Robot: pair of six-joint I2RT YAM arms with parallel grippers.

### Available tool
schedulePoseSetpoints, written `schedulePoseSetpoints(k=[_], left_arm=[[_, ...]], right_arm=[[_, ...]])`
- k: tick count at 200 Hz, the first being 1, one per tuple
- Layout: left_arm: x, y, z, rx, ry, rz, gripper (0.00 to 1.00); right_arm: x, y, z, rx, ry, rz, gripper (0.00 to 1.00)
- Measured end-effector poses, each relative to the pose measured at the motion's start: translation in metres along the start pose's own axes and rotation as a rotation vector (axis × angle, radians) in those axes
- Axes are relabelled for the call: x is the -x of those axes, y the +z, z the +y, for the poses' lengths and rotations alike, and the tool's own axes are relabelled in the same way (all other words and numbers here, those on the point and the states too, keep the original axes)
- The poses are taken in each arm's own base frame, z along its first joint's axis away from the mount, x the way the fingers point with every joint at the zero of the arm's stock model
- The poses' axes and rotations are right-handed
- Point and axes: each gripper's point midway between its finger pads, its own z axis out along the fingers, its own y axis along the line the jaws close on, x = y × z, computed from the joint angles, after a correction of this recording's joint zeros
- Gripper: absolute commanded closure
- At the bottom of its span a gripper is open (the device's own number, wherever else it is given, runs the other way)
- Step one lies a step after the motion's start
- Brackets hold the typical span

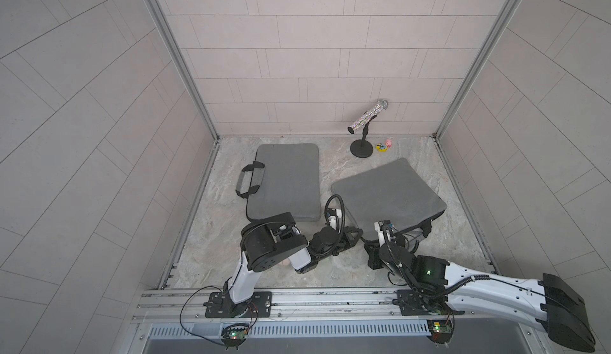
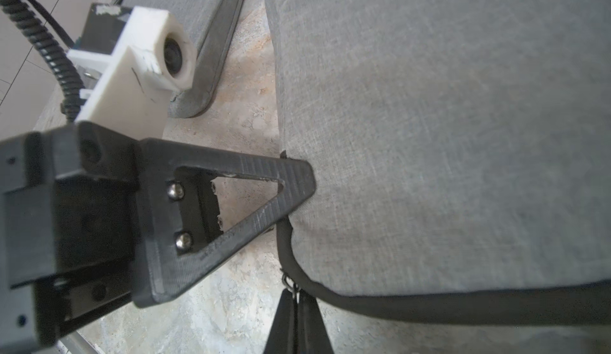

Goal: Put the mouse into the laptop bag
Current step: Zip the zipper on the zippered laptop bag.

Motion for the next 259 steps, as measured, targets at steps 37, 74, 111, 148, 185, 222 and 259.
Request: schedulePoseSetpoints(k=[37, 74, 111, 148, 185, 222, 259], left_arm=[[0.008, -0.007, 0.007, 0.014, -0.003, -0.009, 1.0], [0.021, -0.015, 0.012, 0.01, -0.019, 0.009, 1.0], [0.03, -0.019, 0.011, -0.002, -0.019, 0.05, 1.0], [0.047, -0.027, 0.003, -0.025, -0.016, 0.096, 1.0], [0.061, -0.038, -0.006, 0.035, 0.036, 0.118, 1.0], [0.079, -0.049, -0.029, 0.099, 0.127, 0.124, 1.0], [0.089, -0.056, -0.036, 0.146, 0.164, 0.154, 1.0]], right_arm=[[0.002, -0.007, -0.015, -0.084, 0.014, 0.001, 1.0], [0.005, -0.008, -0.028, -0.129, 0.052, -0.002, 1.0], [0.013, -0.008, -0.035, -0.164, 0.083, -0.011, 1.0], [0.025, -0.008, -0.032, -0.151, 0.123, -0.037, 1.0], [0.032, -0.008, -0.038, -0.2, 0.143, -0.039, 1.0], [0.049, -0.019, -0.029, -0.187, 0.169, -0.079, 1.0], [0.057, -0.029, -0.027, -0.157, 0.179, -0.116, 1.0]])
